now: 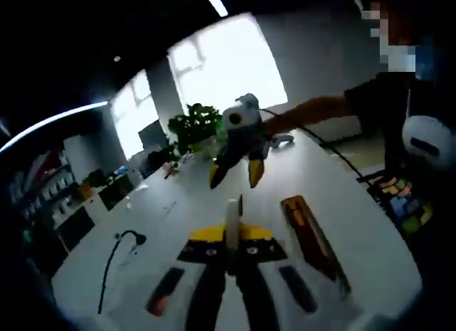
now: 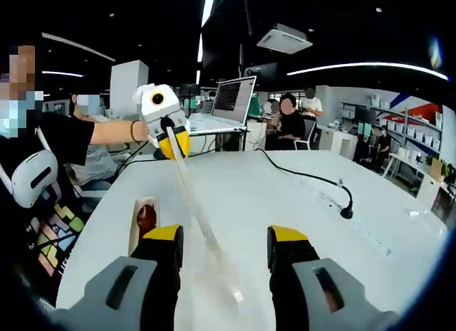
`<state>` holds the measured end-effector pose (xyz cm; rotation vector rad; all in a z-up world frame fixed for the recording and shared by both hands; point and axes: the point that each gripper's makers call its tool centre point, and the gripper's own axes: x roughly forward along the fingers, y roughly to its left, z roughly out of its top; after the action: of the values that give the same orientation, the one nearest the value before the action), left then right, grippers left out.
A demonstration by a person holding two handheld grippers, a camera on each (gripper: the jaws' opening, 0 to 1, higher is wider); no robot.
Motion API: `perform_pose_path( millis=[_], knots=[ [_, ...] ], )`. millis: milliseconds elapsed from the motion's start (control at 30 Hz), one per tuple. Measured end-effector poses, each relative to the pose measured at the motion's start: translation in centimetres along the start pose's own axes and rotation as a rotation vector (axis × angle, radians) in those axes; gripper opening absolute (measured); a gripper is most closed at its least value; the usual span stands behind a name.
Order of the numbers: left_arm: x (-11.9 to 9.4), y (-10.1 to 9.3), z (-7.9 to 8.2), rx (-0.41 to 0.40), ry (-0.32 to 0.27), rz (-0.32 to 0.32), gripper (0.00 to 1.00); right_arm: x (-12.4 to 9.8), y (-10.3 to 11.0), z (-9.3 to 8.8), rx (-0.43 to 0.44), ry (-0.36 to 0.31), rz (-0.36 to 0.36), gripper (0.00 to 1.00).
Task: Arrange the utensils inside the cutlery case until each visible utensil rests in its matching compartment.
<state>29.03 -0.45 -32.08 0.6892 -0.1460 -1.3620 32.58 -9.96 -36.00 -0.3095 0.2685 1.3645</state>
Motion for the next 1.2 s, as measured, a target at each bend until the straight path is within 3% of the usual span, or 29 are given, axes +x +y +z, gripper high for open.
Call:
perform_pose_path(
  millis=[100, 200, 300, 367, 500, 600, 667, 800, 933, 1200],
  knots=[
    [0.0, -2.2, 1.3, 0.154, 0.004, -0.096, 0.02, 0.2, 2.0, 0.5, -0.023, 0.023, 0.074, 0.65],
    [0.3, -3.5, 1.8, 0.306, 0.038, -0.127, 0.02, 0.4, 3.2, 0.3, -0.064, 0.080, 0.121, 0.65],
    [0.4, -4.1, 2.0, 0.416, 0.054, -0.133, 0.02, 0.4, 4.9, -0.3, -0.085, 0.153, 0.187, 0.65],
    [0.4, -5.0, 2.6, 0.479, 0.040, -0.134, 0.02, 0.6, 4.8, 0.3, -0.133, 0.131, 0.165, 0.67],
    [0.2, -5.8, 3.5, 0.645, 0.031, -0.093, 0.02, 0.6, 5.9, -0.2, -0.118, 0.181, 0.201, 0.68],
    [0.1, -6.4, 3.9, 0.739, 0.029, -0.087, 0.02, 0.7, 7.1, -1.1, -0.142, 0.263, 0.241, 0.69],
    [0.0, -6.7, 4.4, 0.785, 0.018, -0.079, 0.02, 0.9, 7.7, -1.3, -0.148, 0.288, 0.262, 0.71],
    [-0.5, -7.0, 5.2, 0.803, -0.015, -0.073, 0.02, 1.2, 8.1, -1.6, -0.157, 0.349, 0.284, 0.70],
    [-1.1, -7.6, 6.1, 0.842, -0.035, -0.069, 0.02, 1.2, 8.7, -2.4, -0.162, 0.428, 0.320, 0.59],
    [-1.4, -8.3, 6.2, 0.882, -0.051, -0.057, 0.03, 1.3, 10.5, -3.2, -0.205, 0.518, 0.388, 0.50]
  ],
)
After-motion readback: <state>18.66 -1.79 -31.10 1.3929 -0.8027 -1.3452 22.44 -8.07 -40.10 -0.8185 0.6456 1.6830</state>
